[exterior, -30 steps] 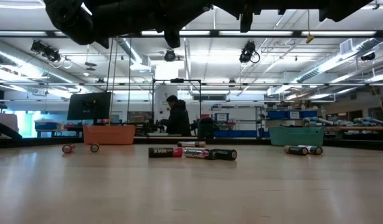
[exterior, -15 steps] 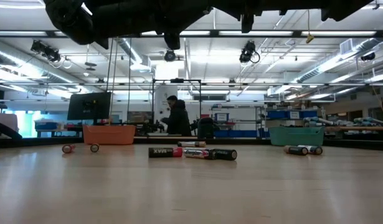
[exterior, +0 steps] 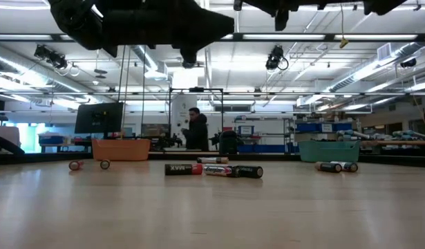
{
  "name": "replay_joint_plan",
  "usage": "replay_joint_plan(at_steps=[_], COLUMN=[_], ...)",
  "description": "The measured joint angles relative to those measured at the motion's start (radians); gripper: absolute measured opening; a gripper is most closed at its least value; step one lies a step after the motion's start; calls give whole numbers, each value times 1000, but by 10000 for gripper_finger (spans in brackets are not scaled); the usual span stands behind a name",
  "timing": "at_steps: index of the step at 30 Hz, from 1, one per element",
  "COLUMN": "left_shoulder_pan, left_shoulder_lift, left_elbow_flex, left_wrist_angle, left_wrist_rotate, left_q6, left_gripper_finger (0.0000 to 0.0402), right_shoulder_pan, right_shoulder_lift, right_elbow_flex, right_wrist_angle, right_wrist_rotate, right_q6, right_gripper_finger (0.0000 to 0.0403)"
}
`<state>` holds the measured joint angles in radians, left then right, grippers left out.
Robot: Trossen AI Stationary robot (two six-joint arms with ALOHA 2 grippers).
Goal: Sort batteries
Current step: Put the silver battery into the yellow bin
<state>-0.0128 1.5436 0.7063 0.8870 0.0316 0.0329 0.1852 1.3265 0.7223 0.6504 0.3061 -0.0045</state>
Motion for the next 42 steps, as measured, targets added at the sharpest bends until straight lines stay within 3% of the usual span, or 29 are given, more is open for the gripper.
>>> replay_joint_plan(at_steps=[3,7,12,15,24,33,37,42], left_shoulder_pan=[4,33,87,126,203,240,250,260], left_shoulder_lift=[0,-8,-46,-71,-113,-112,-112,-112], left_elbow_flex=[0,0,0,0,0,0,0,0], left_wrist_angle=[-25,-75,-139,-174,-233,-277,-280,-279], left_wrist_rotate=[-42,-63,-58,-21,74,122,131,131], left_q6=[61,72,71,71,68,76,96,97], left_gripper_finger=[99,87,58,39,10,12,12,12], right_shoulder_pan=[12,40,98,145,348,607,663,681], right_shoulder_lift=[-66,-99,-73,-39,31,61,111,188], right_elbow_flex=[38,161,292,321,324,323,323,322], right_wrist_angle=[-209,-669,-1142,-1333,-1493,-1593,-1595,-1593], right_wrist_rotate=[34,122,95,32,-221,-302,-304,-357], right_q6=[56,212,542,774,1405,1991,2140,2210], right_gripper_finger=[68,68,68,68,68,68,68,68])
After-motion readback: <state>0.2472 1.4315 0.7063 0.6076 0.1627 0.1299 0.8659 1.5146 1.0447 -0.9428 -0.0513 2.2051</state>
